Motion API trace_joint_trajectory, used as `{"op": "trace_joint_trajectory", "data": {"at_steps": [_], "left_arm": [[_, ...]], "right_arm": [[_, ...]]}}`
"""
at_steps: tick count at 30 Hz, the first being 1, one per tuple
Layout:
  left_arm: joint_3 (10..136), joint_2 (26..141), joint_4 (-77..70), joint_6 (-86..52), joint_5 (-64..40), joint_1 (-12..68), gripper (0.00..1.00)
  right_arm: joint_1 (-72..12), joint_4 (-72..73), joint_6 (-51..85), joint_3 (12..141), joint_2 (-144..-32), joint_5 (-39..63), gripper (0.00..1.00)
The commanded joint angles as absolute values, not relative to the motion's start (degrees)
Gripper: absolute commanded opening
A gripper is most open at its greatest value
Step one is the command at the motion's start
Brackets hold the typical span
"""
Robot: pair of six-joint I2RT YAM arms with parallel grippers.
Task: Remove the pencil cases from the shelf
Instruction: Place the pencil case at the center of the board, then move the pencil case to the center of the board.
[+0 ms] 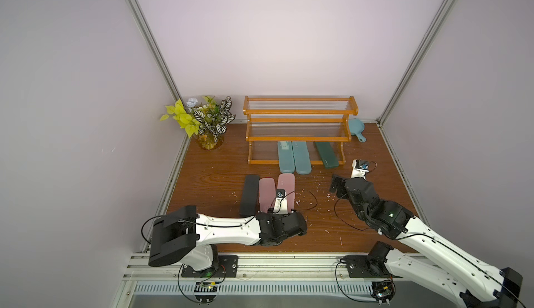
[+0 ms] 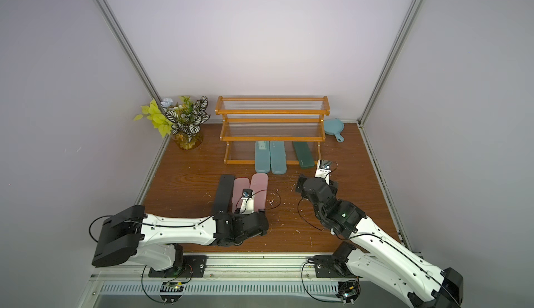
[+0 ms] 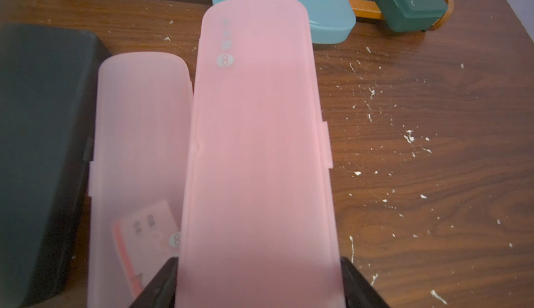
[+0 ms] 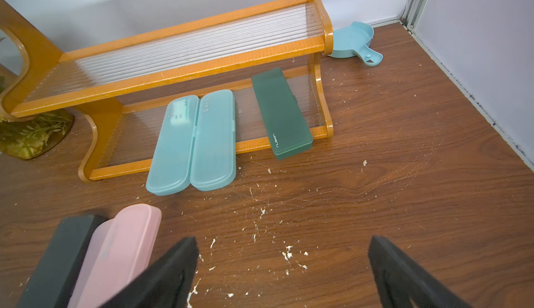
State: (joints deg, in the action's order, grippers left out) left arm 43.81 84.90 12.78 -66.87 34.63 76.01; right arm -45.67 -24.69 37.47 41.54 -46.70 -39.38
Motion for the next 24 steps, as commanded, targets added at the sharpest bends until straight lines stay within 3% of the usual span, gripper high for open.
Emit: {"op": "trace_joint_trajectory", "data": {"at_steps": [1,24], "left_arm": [[45.77,87.89,10.49,-68.82,36.50,77.55,0.59],[45.87,96.22,11.00,-71.15,37.43,76.70,0.59]], "right_arm": [[-45.44,-25.91,38.79,42.85,-46.06,-42.07,0.99],[-45.06,-30.82,40.76,41.57,-41.10,-41.88,0.99]]}}
